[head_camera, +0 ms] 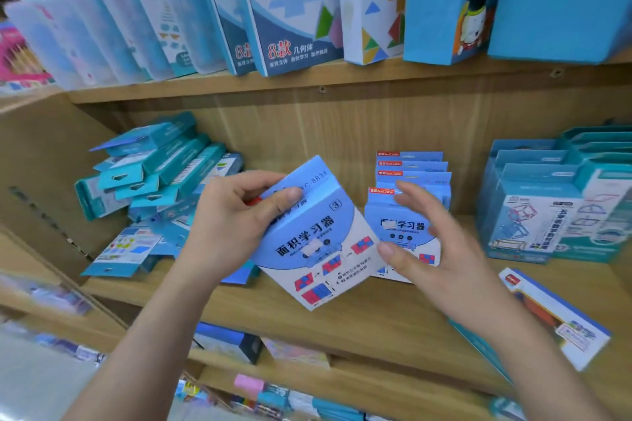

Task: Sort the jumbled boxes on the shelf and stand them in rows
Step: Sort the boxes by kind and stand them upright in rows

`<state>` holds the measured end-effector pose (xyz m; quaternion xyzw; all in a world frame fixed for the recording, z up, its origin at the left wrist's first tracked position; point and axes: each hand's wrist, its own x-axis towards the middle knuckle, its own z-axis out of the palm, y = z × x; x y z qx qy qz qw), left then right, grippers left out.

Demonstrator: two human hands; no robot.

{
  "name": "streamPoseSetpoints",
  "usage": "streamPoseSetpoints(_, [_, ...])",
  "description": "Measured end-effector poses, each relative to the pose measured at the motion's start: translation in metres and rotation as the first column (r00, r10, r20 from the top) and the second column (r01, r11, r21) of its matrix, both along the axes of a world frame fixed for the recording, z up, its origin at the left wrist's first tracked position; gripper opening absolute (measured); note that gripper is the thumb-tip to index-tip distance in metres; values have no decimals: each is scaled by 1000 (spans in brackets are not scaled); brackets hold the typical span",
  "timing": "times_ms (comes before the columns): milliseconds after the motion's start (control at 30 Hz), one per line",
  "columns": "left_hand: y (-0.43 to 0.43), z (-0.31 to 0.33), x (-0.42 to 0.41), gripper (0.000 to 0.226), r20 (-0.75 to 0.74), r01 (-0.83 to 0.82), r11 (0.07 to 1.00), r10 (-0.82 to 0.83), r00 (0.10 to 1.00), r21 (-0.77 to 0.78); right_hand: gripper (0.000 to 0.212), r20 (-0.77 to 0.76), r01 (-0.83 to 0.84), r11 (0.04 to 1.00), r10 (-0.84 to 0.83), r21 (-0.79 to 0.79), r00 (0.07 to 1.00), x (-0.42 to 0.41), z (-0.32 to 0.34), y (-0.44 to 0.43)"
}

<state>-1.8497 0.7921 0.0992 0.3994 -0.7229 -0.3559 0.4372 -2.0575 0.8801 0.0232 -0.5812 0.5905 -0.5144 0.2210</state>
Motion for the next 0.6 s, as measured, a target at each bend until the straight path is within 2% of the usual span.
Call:
streamPoseSetpoints(100, [5,-6,-11,8,37,143,989,-144,989,34,72,164,-237,969,223,69,961,6,2,0])
streamPoseSetpoints(167, [6,-15,-21,9,65,185,983,-186,980,12,62,262,-313,948,289,51,921,10,-2,0])
streamPoseSetpoints(233, [1,-25,-26,13,17,166,986,-166,986,-6,48,352,-258,966,239,9,905,9,-12,3])
streamPoseSetpoints(300, [-2,-36,-26,35,-106,201,978,-194,975,57,43,449,-158,987,142,-2,882,4,-22,7])
streamPoseSetpoints(367, [0,-53,-30,66,-85,261,950,-249,965,174,42,536,-101,995,80,9,840,-2,-31,10])
streamPoseSetpoints(400, [4,-63,-35,73,-34,277,930,-277,960,240,43,557,-89,996,66,14,828,-4,-34,10])
streamPoseSetpoints(467, [13,-84,-47,69,25,273,905,-297,954,325,43,563,-75,996,39,41,826,-4,-43,9])
streamPoseSetpoints(600, [4,-111,-67,58,-46,232,912,-230,972,337,42,477,90,992,-120,84,871,-7,-55,2])
